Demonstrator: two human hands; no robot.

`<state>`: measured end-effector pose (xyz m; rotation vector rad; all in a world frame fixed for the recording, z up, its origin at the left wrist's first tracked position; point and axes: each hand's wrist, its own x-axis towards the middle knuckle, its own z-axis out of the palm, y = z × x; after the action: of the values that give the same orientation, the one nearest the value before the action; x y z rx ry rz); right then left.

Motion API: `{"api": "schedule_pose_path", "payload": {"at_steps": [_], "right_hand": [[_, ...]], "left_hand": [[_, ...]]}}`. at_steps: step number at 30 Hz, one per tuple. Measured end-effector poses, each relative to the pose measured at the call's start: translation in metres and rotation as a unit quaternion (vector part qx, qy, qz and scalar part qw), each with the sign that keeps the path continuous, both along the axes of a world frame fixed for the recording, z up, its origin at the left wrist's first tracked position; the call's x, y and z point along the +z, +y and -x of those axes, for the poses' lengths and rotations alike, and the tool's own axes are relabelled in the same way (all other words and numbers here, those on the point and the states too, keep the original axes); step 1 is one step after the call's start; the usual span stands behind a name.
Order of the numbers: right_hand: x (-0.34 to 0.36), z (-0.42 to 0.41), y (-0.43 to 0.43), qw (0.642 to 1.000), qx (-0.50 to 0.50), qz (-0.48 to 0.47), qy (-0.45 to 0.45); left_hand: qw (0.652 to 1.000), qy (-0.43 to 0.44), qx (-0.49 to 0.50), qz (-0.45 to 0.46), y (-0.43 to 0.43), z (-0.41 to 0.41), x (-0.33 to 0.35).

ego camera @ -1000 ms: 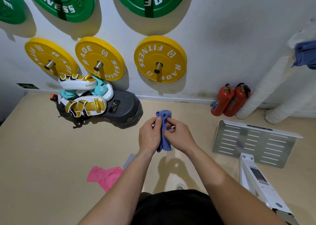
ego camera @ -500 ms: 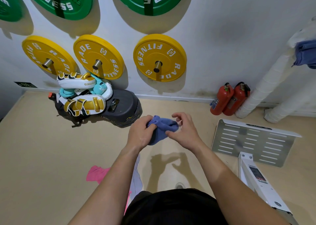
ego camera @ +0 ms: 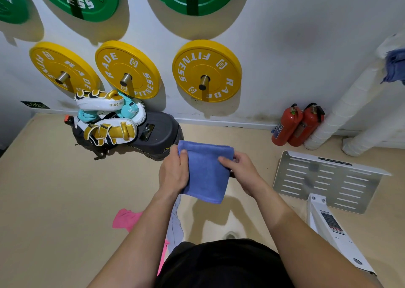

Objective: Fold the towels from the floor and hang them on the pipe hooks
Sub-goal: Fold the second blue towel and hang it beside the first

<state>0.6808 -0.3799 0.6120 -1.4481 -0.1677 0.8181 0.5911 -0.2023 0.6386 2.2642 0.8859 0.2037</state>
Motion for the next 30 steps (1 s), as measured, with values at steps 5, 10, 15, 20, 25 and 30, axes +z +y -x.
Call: {"api": "schedule_pose_path", "payload": {"at_steps": [5, 10, 15, 20, 25, 30], "right_hand": [[0.001, 0.004, 0.018, 0.967, -0.191, 0.144, -0.087], [0.004, -0.015, 0.006, 0.928, -0.193, 0.270, -0.166], [0.004, -0.028, -0.006, 0.949, -0.160, 0.215, -0.166], [-0.006, -0.048, -0.039, 0.963, -0.134, 0.217, -0.084], [-0.009, -0.081, -0.067, 0.946, -0.162, 0.254, -0.117], [0.008, -0.126, -0.094, 0.922, -0.241, 0.260, -0.157]], "left_hand": [[0.999, -0.029, -0.001, 0.031, -0.025, -0.020, 0.002], [1.000, 0.002, -0.003, 0.025, -0.035, -0.040, -0.002], [0.998, 0.027, 0.020, 0.061, -0.040, -0.060, -0.011], [0.992, -0.042, 0.006, 0.118, -0.060, -0.084, -0.004], [0.988, -0.044, -0.050, 0.136, -0.083, -0.126, 0.000], [0.971, -0.008, -0.135, 0.195, -0.106, -0.189, 0.012]]}}
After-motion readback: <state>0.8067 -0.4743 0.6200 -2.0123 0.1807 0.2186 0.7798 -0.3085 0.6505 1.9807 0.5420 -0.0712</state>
